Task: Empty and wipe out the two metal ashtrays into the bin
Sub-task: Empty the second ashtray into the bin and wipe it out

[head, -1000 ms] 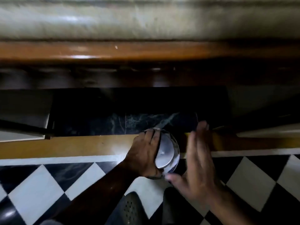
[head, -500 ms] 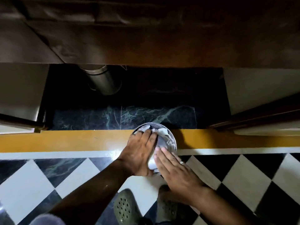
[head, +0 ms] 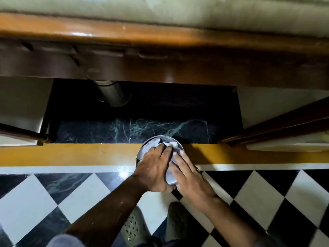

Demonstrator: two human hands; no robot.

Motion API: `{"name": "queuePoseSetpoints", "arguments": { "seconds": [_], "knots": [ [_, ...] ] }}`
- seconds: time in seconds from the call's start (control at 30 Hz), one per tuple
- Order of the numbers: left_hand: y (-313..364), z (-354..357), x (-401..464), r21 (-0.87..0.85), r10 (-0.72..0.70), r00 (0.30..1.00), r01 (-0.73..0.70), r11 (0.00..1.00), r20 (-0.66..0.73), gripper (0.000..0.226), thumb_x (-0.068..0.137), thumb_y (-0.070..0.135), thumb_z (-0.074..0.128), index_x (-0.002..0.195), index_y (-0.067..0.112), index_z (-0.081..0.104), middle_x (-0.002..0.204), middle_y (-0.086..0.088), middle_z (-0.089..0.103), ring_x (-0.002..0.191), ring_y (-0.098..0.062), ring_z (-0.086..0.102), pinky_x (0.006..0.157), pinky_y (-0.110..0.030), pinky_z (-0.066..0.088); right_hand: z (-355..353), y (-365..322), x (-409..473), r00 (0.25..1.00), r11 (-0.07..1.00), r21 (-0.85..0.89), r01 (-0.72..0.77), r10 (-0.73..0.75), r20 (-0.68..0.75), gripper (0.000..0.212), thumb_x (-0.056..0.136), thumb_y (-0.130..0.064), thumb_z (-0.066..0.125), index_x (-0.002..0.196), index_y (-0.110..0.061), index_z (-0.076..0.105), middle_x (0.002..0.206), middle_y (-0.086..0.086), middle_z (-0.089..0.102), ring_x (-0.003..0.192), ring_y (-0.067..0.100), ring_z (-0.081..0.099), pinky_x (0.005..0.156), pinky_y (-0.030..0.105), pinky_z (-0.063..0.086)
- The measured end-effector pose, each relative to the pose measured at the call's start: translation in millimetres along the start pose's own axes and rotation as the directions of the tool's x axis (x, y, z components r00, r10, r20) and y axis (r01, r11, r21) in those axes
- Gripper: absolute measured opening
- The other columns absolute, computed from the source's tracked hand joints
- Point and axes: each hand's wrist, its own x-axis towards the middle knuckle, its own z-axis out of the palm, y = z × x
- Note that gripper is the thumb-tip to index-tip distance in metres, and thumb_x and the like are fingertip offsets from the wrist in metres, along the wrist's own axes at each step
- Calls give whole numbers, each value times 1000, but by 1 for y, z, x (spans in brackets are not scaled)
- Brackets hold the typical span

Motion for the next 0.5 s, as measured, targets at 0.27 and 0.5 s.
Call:
{"name": "queuePoseSetpoints", "arguments": {
  "seconds": [0.27, 0.5],
  "knots": [
    [41, -89, -91, -682, -360, 881, 467, 563, 306, 55, 87, 38, 72, 134, 16, 55, 124, 5, 63, 97, -9, 64, 71, 2, 42, -75, -41, -50, 854, 588, 637, -499, 461, 243, 44, 77, -34, 56, 114, -11, 63, 114, 10, 60, 102, 24, 58, 82, 21, 45],
    [94, -187, -194, -808, -580, 772, 504, 307, 261, 19, 96, 14, 56, 109, 20, 69, 113, -3, 74, 100, -23, 69, 93, -43, 57, -205, -121, -102, 776, 330, 755, -566, 524, 352, 14, 87, -7, 56, 80, -14, 65, 73, 3, 63, 68, 18, 60, 56, 25, 47]
  ]
}}
